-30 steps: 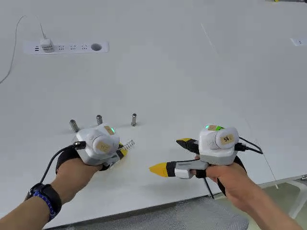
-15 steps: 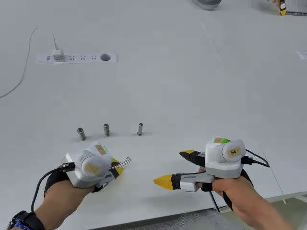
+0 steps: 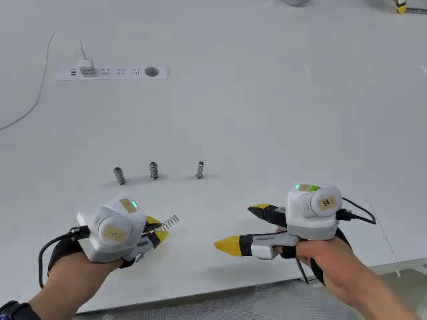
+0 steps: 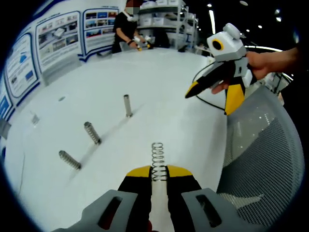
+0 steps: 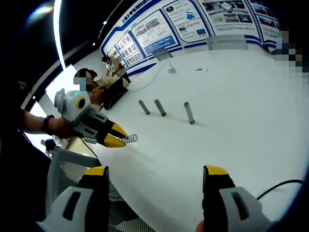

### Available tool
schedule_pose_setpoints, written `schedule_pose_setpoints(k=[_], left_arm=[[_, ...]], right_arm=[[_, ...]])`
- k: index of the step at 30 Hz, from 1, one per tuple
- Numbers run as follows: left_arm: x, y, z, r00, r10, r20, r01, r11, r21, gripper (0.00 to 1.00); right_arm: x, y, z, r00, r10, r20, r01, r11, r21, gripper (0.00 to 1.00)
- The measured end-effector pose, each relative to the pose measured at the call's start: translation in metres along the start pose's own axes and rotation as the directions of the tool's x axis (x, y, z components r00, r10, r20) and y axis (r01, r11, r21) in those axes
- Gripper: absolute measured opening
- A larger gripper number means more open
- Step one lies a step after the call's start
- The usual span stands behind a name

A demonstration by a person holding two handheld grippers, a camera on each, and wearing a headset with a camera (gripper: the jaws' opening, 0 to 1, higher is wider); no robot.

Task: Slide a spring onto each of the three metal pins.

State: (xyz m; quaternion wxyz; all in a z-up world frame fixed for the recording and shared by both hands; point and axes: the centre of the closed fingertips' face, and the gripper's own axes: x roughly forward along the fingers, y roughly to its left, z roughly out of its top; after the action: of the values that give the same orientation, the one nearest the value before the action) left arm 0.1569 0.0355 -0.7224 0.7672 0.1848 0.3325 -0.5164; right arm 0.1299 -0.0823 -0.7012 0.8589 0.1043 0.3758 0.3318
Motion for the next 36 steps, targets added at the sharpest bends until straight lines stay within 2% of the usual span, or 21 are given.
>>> schedule_pose_setpoints(k=[6, 10, 13, 21, 31, 36], left_arm=[[-0.004, -0.001, 0.006, 0.9999, -0.002, 0.011, 0.002, 1.0, 0.002, 0.1], [-0.007, -0.005, 0.014, 0.9996, -0.008, 0.028, 0.008, 1.0, 0.007, 0.1], [-0.007, -0.012, 0.021, 0.999, -0.024, 0.037, 0.024, 1.0, 0.016, 0.1], [-0.008, -0.026, 0.035, 0.9966, -0.062, 0.054, 0.058, 0.996, 0.062, 0.1], [-0.006, -0.041, 0.054, 0.9921, -0.103, 0.072, 0.093, 0.987, 0.127, 0.1], [-0.006, -0.043, 0.061, 0.9905, -0.112, 0.079, 0.099, 0.984, 0.151, 0.1]], right_arm=[[0.004, 0.004, 0.004, 0.9998, 0.021, 0.006, -0.021, 1.0, 0.016, 0.79], [0.008, 0.01, 0.008, 0.9988, 0.046, 0.016, -0.047, 0.999, 0.024, 0.75], [0.011, 0.014, 0.007, 0.997, 0.078, -0.004, -0.078, 0.996, 0.052, 0.71], [0.015, 0.026, 0.016, 0.9908, 0.134, 0.019, -0.135, 0.988, 0.077, 0.63], [0.016, 0.036, 0.03, 0.9787, 0.195, 0.063, -0.202, 0.969, 0.138, 0.44], [0.017, 0.038, 0.036, 0.9714, 0.222, 0.085, -0.233, 0.96, 0.157, 0.35]])
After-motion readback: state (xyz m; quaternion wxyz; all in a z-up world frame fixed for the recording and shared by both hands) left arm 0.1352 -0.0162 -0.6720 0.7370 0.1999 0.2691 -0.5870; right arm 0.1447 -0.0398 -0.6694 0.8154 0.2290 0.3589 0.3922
